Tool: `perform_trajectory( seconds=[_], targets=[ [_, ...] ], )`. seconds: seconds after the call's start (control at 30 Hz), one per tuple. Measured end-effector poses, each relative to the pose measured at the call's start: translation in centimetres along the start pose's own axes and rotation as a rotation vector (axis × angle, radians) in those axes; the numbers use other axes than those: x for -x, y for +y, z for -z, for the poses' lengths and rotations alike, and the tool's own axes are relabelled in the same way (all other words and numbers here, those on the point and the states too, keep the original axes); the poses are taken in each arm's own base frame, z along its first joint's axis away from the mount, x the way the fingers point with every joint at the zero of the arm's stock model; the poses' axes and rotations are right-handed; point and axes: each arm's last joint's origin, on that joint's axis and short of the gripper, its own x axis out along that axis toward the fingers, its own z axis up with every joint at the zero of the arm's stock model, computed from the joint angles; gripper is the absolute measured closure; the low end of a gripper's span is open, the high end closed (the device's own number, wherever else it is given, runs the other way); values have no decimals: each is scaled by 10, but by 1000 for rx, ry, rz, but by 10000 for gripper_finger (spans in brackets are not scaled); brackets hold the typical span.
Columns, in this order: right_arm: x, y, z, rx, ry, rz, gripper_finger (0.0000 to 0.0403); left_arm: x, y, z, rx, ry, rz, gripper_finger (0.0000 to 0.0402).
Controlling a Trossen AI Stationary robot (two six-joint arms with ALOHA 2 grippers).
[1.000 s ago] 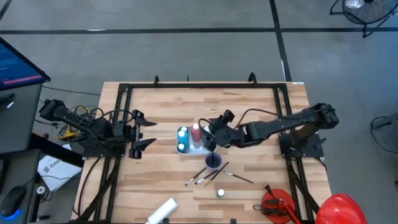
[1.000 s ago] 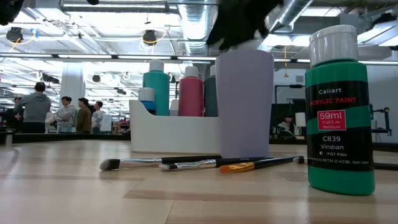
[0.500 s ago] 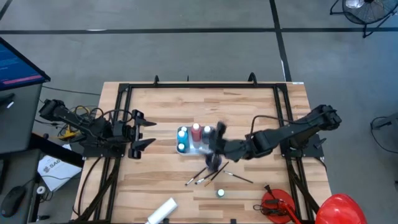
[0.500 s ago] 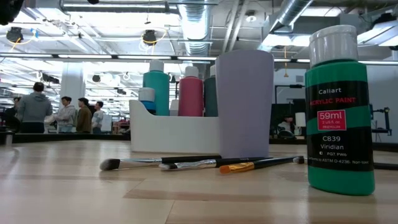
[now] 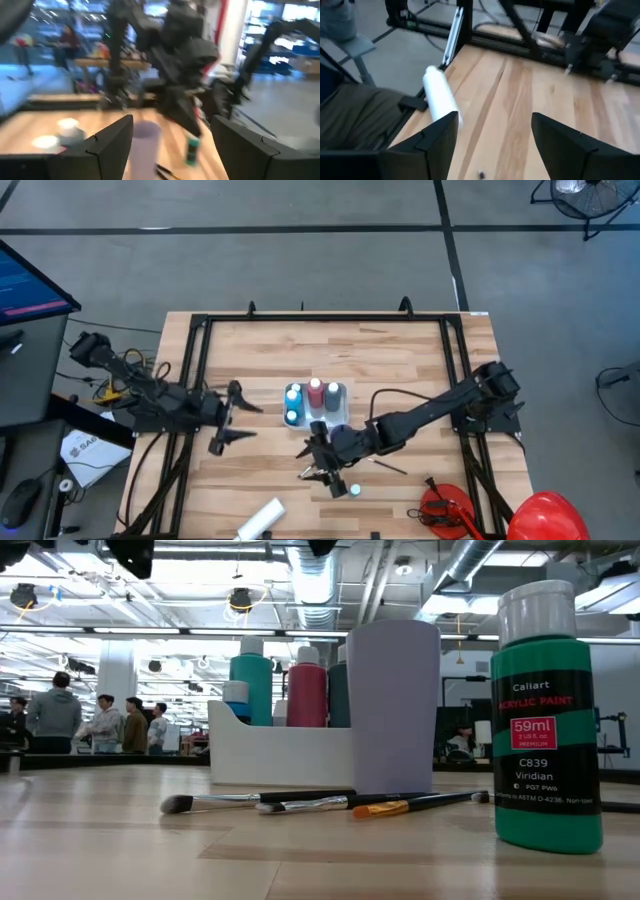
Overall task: Pick & Place Paint Supplies
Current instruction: Put the silver paintbrush into the blue cup
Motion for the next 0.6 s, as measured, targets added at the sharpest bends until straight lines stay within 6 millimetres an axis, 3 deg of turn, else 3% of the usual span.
perform_trajectory(
  seconds=[0.33, 0.6],
  targets=[
    [6, 6, -10, -55, -59, 3, 159, -9, -23, 19, -30, 117, 81, 157],
    [3, 9, -7, -68, -55, -4, 159, -37, -48, 23, -26, 222, 179, 195]
  ],
)
